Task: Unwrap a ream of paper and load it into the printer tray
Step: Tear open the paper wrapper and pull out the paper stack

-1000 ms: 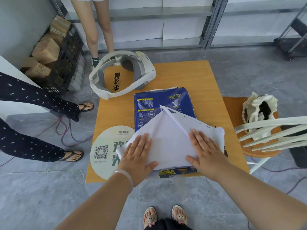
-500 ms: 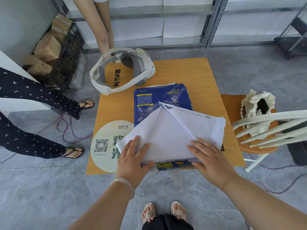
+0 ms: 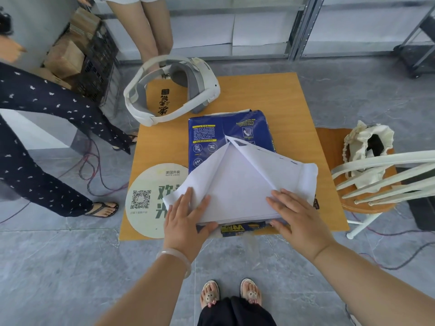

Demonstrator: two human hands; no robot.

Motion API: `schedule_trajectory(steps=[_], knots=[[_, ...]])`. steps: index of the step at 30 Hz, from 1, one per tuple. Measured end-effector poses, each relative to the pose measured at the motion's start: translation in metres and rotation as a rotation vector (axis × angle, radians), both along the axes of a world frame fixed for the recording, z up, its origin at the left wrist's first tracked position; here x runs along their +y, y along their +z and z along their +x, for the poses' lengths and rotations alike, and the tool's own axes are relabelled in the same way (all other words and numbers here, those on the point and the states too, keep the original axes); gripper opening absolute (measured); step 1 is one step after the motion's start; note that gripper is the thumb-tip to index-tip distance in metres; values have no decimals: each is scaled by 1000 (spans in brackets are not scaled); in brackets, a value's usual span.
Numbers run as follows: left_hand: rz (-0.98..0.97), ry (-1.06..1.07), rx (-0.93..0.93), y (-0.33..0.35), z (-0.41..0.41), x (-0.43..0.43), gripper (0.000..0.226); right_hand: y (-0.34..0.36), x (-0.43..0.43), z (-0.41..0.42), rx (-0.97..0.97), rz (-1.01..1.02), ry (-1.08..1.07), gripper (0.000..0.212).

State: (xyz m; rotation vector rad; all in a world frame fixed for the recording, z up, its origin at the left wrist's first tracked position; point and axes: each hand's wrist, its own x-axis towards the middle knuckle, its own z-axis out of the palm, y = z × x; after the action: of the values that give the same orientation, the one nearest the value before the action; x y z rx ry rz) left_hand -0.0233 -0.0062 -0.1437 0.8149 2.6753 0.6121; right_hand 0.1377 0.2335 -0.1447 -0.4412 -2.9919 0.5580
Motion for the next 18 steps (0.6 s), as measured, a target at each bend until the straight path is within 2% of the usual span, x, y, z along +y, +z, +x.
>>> schedule_trajectory(steps=[3,6,10,13,18], knots=[[11,40,21,4,0,1,62,0,-3,-1,28,-25,-50,48],[60,160,86,10,2,0,36,5,-6,-2,122,-53,-175,31],[8,365,-111,25,6,-1,12,17,-9,-6,73,-92,-355,12],[55,446,-356,33,5,3,23,31,-9,-15,-70,-229,-507,17],[-127,406,-476,41,-12,10,54,53,-4,-34,-385,-292,-591,34]])
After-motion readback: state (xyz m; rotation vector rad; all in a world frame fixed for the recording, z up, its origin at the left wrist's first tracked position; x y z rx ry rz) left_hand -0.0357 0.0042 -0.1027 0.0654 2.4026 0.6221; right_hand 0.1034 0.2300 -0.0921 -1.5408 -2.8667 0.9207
